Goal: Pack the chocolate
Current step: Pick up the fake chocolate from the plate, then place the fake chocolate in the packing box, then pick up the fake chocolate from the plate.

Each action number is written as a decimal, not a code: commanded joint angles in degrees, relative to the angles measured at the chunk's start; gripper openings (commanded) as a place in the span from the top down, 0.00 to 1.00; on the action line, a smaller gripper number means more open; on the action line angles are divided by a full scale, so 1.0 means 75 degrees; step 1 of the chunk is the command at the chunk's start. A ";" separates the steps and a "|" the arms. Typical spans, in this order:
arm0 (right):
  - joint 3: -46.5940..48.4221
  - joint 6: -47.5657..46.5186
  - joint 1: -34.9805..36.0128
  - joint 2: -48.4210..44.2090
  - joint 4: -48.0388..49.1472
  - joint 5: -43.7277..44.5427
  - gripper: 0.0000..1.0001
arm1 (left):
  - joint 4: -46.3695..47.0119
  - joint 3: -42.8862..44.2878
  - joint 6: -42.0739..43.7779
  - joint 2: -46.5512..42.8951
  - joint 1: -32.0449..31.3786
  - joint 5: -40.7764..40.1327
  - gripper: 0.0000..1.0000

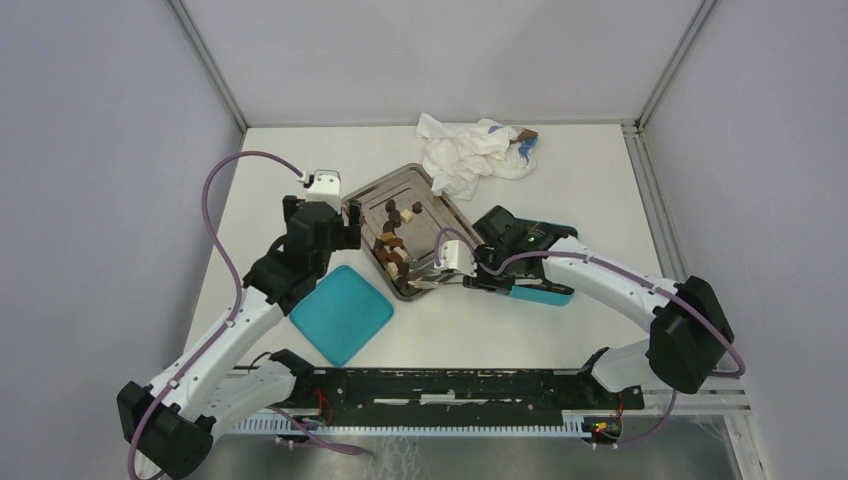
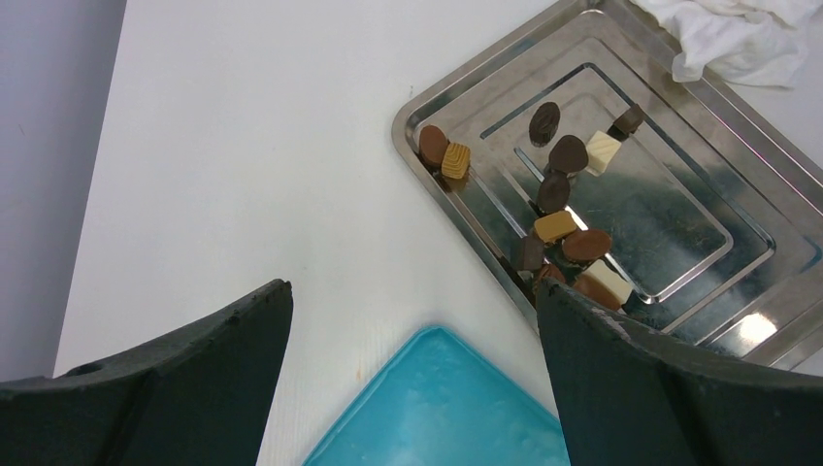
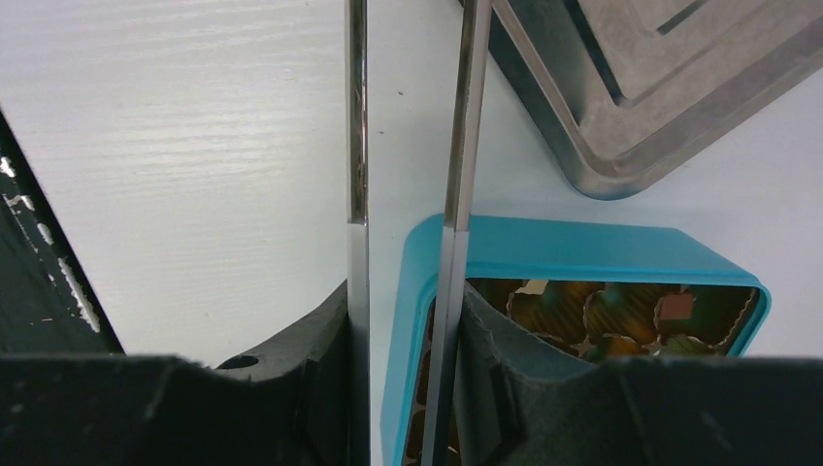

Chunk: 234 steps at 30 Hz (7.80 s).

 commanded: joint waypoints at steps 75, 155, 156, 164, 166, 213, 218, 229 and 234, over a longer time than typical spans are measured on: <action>-0.0976 -0.2468 -0.4668 -0.5422 -0.3475 0.1419 0.97 | 0.0355 0.0108 0.0131 0.0222 0.0224 0.1070 0.01; -0.0139 -0.1869 -0.4368 -0.2774 -0.1324 -0.3846 0.64 | 0.0318 0.0103 0.0228 0.0177 0.0247 0.0663 0.01; -0.0140 -0.1746 -0.4168 -0.2654 -0.1096 -0.3821 0.64 | 0.0321 0.0102 0.0224 0.0167 0.0255 0.0652 0.01; 0.0238 -0.1120 -0.1894 -0.1426 0.0099 -0.2086 0.64 | 0.0343 0.0091 0.0232 0.0060 0.0300 0.0549 0.01; 0.0540 -0.1044 -0.1515 -0.0936 0.0143 -0.1637 0.64 | 0.0354 0.0080 0.0231 0.0012 0.0308 0.0516 0.01; 0.2508 -0.0680 0.0307 0.2401 -0.0220 0.1188 0.58 | 0.0333 0.0091 0.0224 -0.0260 0.0408 0.0564 0.01; 0.2626 -0.0626 0.0366 0.2542 -0.0229 0.1348 0.58 | 0.0334 0.0092 0.0227 -0.0268 0.0407 0.0567 0.01; 0.2720 -0.0562 0.0457 0.2616 -0.0272 0.1426 0.61 | 0.0332 0.0091 0.0225 -0.0319 0.0417 0.0578 0.01; 0.2714 -0.0569 0.0457 0.2401 -0.0326 0.1426 0.73 | 0.0332 0.0091 0.0226 -0.0319 0.0415 0.0578 0.01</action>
